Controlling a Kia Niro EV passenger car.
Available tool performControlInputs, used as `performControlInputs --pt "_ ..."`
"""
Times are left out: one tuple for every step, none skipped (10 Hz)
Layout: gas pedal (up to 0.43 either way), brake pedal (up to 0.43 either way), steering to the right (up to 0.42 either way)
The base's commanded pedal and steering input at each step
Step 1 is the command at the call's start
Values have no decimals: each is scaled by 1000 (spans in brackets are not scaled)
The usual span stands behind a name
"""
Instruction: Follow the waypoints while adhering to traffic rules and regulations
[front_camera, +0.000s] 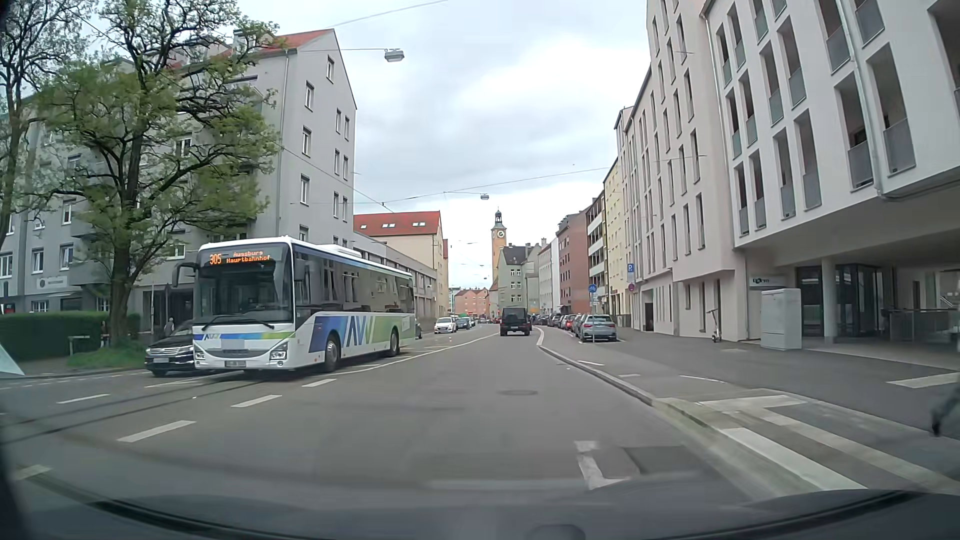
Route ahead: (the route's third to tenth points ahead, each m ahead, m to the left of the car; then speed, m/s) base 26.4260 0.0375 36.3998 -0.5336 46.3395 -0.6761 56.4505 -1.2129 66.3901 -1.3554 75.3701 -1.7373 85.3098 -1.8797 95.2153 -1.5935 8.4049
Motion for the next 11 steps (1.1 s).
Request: performControlInputs --pt "280 0 -1" --pt "280 0 -1" --pt "280 0 -1" --pt "268 0 -1" --pt "248 0 -1" --pt "228 0 -1" --pt "220 0 -1" --pt "189 0 -1" --pt "189 0 -1" --pt "189 0 -1" --pt "189 0 -1"
